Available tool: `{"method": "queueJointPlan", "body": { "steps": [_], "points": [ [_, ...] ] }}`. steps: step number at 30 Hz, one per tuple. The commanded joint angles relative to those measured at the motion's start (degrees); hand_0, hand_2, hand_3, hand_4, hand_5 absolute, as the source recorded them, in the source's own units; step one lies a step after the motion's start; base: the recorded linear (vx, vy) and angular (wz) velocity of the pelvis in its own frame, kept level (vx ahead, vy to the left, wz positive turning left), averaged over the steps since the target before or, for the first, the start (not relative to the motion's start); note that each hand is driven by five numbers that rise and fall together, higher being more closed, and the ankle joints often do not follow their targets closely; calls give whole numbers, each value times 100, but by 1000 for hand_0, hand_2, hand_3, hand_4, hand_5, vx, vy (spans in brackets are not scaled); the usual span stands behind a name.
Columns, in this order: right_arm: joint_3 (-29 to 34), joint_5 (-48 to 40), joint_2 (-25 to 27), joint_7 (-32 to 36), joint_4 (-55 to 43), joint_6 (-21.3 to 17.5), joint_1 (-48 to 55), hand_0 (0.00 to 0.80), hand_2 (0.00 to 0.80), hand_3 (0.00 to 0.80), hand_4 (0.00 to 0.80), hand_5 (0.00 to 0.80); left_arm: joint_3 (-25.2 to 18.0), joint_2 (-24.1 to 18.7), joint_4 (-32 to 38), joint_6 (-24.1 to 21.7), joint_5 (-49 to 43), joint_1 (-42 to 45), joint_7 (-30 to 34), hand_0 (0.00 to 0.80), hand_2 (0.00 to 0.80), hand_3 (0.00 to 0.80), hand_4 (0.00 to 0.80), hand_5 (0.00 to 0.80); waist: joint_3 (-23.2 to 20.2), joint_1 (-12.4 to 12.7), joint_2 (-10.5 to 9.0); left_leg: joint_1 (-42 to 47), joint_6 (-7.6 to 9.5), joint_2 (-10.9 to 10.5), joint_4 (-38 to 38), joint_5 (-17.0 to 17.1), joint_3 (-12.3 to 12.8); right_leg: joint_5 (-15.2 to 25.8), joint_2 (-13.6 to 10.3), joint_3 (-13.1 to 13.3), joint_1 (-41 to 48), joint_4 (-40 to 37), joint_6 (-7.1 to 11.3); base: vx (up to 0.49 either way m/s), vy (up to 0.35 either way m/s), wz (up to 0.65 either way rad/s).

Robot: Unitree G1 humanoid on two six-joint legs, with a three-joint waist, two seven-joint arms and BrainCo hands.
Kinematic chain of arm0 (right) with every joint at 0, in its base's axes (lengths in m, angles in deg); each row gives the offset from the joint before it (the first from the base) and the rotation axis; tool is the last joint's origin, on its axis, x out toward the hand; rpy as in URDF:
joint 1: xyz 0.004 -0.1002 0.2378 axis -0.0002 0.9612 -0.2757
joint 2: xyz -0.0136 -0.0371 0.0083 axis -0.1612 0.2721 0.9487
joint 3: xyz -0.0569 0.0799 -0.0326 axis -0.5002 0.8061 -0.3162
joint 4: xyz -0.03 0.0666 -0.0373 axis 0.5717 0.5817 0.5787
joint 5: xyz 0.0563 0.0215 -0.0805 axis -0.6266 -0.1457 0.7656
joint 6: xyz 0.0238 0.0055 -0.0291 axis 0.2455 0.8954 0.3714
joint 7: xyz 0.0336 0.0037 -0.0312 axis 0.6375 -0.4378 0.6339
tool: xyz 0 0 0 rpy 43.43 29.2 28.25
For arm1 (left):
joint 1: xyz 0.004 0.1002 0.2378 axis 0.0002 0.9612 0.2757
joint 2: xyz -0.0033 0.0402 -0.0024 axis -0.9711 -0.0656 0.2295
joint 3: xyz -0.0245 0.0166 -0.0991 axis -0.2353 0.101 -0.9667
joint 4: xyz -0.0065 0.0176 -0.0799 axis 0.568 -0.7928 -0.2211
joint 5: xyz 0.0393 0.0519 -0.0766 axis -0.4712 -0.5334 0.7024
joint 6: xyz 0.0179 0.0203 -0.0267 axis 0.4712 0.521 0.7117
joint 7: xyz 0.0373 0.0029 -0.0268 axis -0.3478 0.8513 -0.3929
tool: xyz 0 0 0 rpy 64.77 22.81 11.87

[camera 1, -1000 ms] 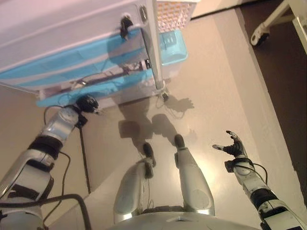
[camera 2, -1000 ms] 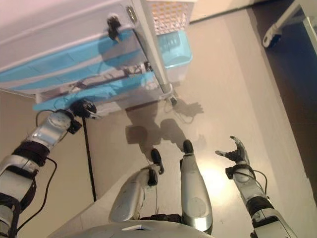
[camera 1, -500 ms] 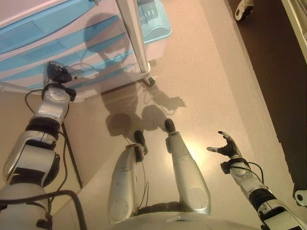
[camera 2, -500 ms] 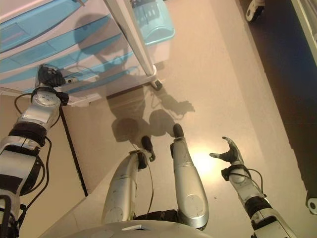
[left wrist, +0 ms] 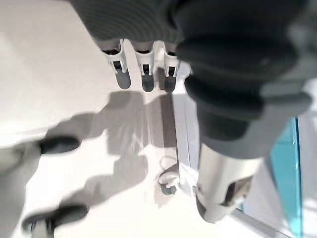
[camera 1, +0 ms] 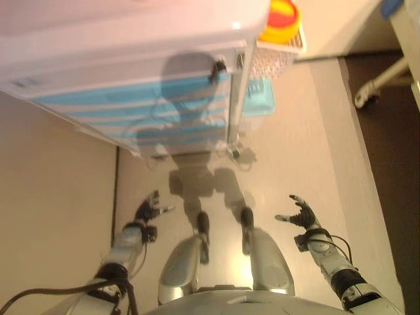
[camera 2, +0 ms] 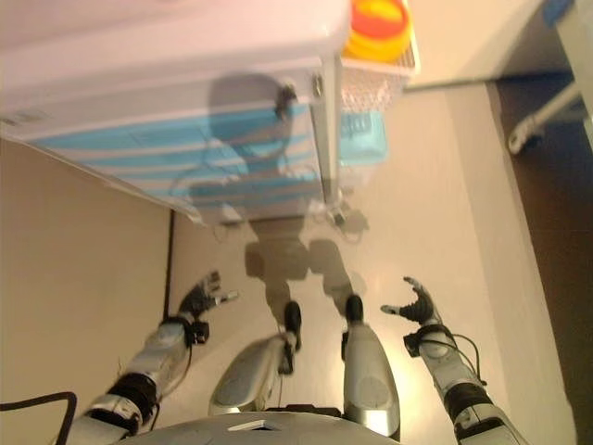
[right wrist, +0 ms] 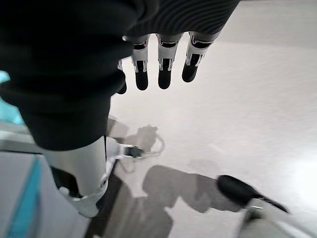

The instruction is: Open the drawer and pick up the medicine

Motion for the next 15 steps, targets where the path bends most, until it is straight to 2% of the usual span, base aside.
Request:
{"method": "queueJointPlan", "body": {
  "steps": [1,5,11,15],
  "points": [
    [81,-185,-156,357,214,-187,468,0,0,0,0,0,-190,-26,-582,-280,134,54,365,0,0,0,0,0,-484,64,-372,-77,156,-404,385,-539,29,265,-24,32,397,-581,163,68,-67,5],
    [93,-242,-371,761,638,-82,555,0,0,0,0,0,-168,61,-1084,-512,-485,212,678,0,0,0,0,0,-761,151,-429,186,131,-362,120,-489,4,314,5,-94,665,-822,182,31,-66,17],
    [115,-627,-608,1449,1127,206,594,0,0,0,0,0,149,91,-1202,-746,-1041,166,860,0,0,0,0,0,-1000,225,-453,428,87,-264,-232,-381,6,336,40,-262,874,-997,212,-28,-49,10],
    [147,-652,-723,1600,1269,327,596,0,0,0,0,0,35,176,-1181,-550,-428,124,997,0,0,0,0,0,-1092,239,-432,579,76,-217,-445,-312,-6,282,52,-325,988,-1000,211,-21,-33,5]
  ]
}}
